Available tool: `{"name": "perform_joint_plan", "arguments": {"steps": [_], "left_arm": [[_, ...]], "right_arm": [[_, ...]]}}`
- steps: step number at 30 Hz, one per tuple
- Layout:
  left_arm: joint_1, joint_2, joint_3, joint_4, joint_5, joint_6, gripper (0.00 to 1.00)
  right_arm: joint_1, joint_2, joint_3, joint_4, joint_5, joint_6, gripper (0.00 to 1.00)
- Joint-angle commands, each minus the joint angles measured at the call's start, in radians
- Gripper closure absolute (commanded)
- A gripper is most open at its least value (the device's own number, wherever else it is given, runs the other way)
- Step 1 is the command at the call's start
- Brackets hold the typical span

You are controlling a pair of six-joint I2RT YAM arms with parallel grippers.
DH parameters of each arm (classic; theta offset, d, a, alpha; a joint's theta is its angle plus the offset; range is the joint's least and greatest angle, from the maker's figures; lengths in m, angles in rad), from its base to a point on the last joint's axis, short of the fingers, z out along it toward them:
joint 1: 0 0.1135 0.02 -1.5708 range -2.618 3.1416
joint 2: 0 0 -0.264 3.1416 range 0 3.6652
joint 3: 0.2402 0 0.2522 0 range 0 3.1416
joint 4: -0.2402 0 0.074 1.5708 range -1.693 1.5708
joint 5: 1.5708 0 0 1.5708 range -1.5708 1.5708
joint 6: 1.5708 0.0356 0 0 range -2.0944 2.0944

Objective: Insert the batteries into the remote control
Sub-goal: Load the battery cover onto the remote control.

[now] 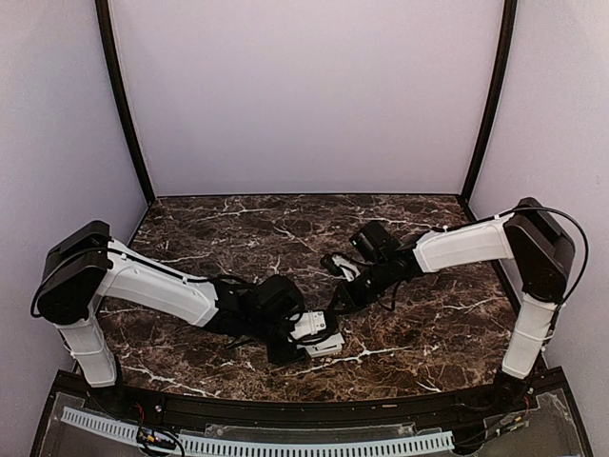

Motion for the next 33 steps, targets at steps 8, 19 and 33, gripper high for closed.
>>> {"name": "perform_joint_plan", "arguments": {"steps": [8,19,33], "left_arm": [[-0.016,0.071,0.08,0.005,-0.018,0.009,0.48],[-0.021,0.089,0.086,-0.001,-0.023,-0.004,0.5],[-0.023,0.095,0.093,-0.009,-0.049,-0.021,0.54]], "right_arm": [[0.001,0.034,-0.047,0.067,-0.095,-0.012,1.0],[0.03,0.027,-0.087,0.09,-0.103,0.019,1.0],[0.061,-0.003,-0.102,0.078,-0.076,0.042,1.0]]}}
